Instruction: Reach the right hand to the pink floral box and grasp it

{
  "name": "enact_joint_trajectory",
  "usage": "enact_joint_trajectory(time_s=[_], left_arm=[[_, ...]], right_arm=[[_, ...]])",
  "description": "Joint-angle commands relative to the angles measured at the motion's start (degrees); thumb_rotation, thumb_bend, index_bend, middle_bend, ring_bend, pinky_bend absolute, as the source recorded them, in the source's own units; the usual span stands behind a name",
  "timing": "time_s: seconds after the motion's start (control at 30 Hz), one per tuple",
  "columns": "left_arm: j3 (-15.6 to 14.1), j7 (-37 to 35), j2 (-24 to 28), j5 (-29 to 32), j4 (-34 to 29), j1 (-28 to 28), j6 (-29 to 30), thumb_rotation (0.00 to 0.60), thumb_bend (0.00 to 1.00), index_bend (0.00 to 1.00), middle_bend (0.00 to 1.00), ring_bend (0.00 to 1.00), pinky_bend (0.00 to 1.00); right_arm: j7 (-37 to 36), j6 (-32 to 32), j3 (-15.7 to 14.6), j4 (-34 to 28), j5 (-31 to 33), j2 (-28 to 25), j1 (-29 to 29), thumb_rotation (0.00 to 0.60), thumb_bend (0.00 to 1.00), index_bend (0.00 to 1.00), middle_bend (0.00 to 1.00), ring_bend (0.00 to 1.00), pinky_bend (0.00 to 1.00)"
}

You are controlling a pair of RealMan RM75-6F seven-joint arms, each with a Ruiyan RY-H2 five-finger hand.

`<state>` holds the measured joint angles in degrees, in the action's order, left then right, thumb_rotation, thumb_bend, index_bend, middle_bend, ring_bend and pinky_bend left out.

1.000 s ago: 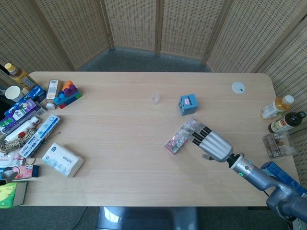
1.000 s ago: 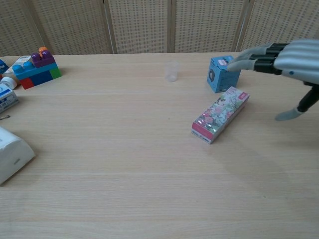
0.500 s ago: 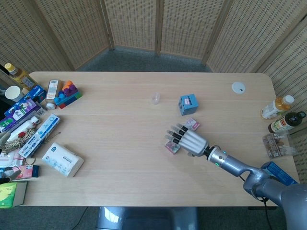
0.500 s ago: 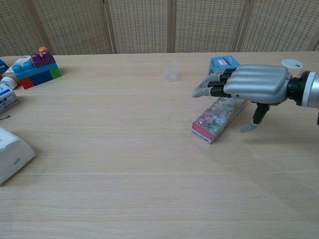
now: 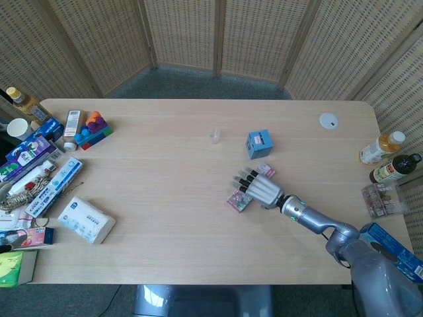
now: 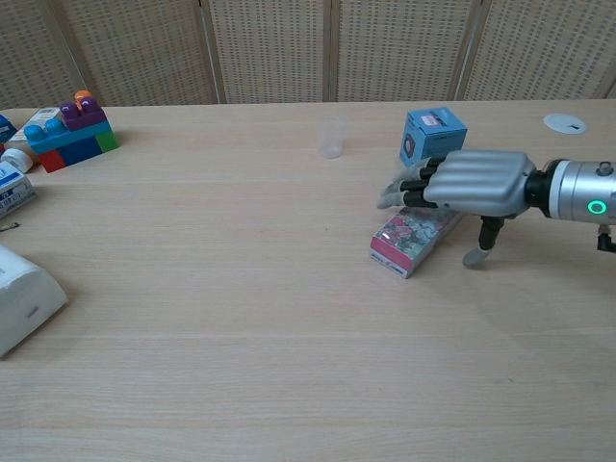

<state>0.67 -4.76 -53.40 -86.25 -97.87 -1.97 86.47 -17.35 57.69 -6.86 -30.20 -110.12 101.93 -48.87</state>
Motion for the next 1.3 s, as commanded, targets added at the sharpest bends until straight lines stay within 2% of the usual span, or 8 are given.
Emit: enact_joint_trajectory(time_s=[0.03, 0.17, 0.27, 0.47, 0.67, 0.8, 0.97, 1.3], left_arm=[[0.0, -0.1, 0.0, -0.1, 0.0, 0.0, 0.0, 0.6, 0.12, 0.06, 0.0, 0.0, 0.0], [-0.1, -0.2, 0.1, -0.2, 0.0, 0.1, -0.1, 0.6, 0.12, 0.06, 0.0, 0.0, 0.0], [-0.1, -0.2, 0.1, -0.2, 0.0, 0.1, 0.0, 0.6, 0.12, 0.06, 0.0, 0.0, 0.0], [-0.2, -0.3, 0.1, -0.5, -0.1, 0.2, 0.0, 0.6, 0.12, 0.06, 0.0, 0.0, 0.0], [-0.3, -0.4, 0.2, -1.2, -0.2, 0.3, 0.4, 0.6, 0.12, 0.06, 0.0, 0.0, 0.0], [-0.5, -0.7, 0.3, -1.8, -0.2, 0.2, 0.4, 0.6, 0.12, 0.06, 0.0, 0.0, 0.0], [-0.6, -1.3, 0.5, -2.8, -0.4, 0.1, 0.6, 0.6, 0.12, 0.06, 0.0, 0.0, 0.0], [-1.2, -3.2, 1.2, -4.6, -0.4, 0.3, 1.5, 0.6, 0.12, 0.06, 0.0, 0.0, 0.0]], right_arm=[[-2.6, 0.9, -1.4, 2.5, 0.5, 1.6, 0.1, 0.6, 0.0, 0.12, 0.06, 0.0, 0.0], [-3.5, 3.6, -2.3, 5.3, 0.5, 2.9, 0.7, 0.6, 0.0, 0.36, 0.31, 0.03, 0.0], [-4.3, 5.6, -2.9, 6.8, 0.6, 3.4, 1.1, 0.6, 0.0, 0.44, 0.42, 0.14, 0.0], [-5.4, 8.7, -3.3, 7.5, 1.5, 3.1, 2.1, 0.6, 0.0, 0.46, 0.47, 0.21, 0.05], [-5.5, 15.2, -2.7, 4.2, 2.8, -0.4, 3.9, 0.6, 0.0, 0.47, 0.47, 0.22, 0.07], [-4.1, 20.6, -2.1, -1.6, 2.9, -5.3, 4.5, 0.6, 0.0, 0.47, 0.47, 0.23, 0.07], [1.3, 26.1, -1.1, -14.4, 2.0, -14.5, 4.1, 0.6, 0.0, 0.47, 0.47, 0.23, 0.08], [15.6, 27.2, 2.3, -44.6, -0.8, -32.8, 1.3, 0.6, 0.0, 0.47, 0.48, 0.23, 0.1]])
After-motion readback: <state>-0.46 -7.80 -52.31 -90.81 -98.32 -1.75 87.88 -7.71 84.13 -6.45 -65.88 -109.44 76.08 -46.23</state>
